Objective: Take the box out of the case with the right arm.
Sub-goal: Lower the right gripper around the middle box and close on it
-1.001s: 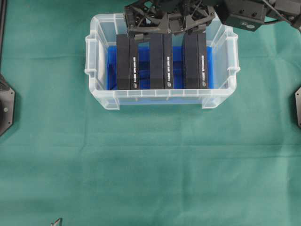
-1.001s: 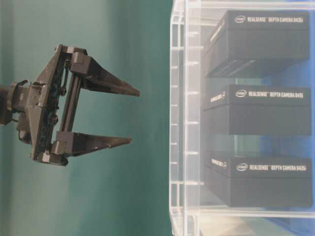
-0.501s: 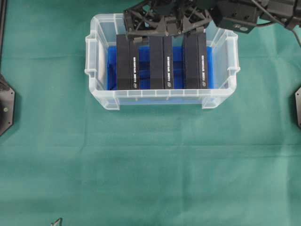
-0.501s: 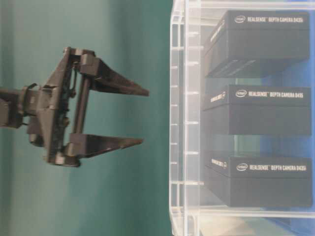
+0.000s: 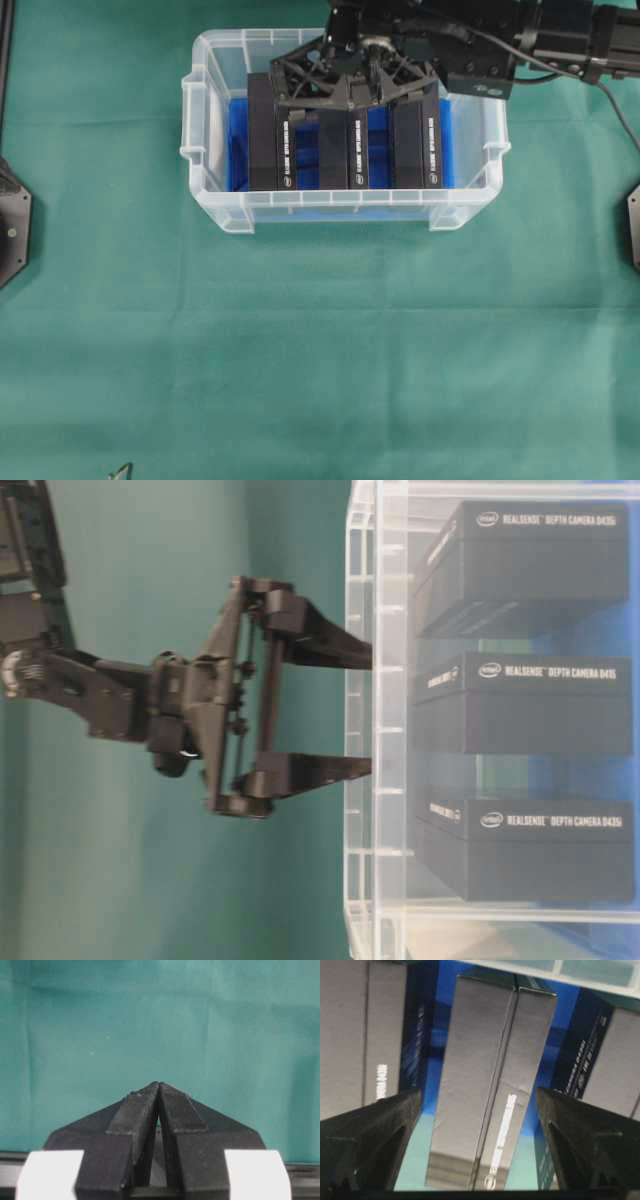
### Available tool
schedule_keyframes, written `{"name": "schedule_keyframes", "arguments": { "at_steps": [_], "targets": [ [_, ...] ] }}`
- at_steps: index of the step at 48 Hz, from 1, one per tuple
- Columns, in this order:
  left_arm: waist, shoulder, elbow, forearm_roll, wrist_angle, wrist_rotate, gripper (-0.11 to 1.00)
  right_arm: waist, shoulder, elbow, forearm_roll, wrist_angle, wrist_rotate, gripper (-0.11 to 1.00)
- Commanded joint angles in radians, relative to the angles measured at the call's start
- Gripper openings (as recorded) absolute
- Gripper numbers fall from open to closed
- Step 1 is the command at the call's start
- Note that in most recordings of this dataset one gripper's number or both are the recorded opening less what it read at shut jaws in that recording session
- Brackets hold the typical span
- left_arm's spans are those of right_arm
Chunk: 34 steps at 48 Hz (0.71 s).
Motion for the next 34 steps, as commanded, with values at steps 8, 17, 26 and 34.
{"name": "schedule_keyframes", "arguments": {
  "at_steps": [8,17,26,34],
  "targets": [
    [0.002,0.014,-0.031,0.002,-0.008,0.000,0.00,0.003,0.002,0.035,0.014,-0.066,0.002,0.93],
    [0.002,0.014,-0.031,0.002,-0.008,-0.002,0.00,0.006,0.023,0.060,0.052,-0.095,0.002,0.93],
    [0.002,0.015,-0.031,0.002,-0.008,-0.002,0.00,0.009,0.037,0.074,0.069,-0.124,0.002,0.93],
    [0.002,0.015,-0.031,0.002,-0.008,-0.002,0.00,0.011,0.044,0.075,0.071,-0.127,0.002,0.92]
  ]
}}
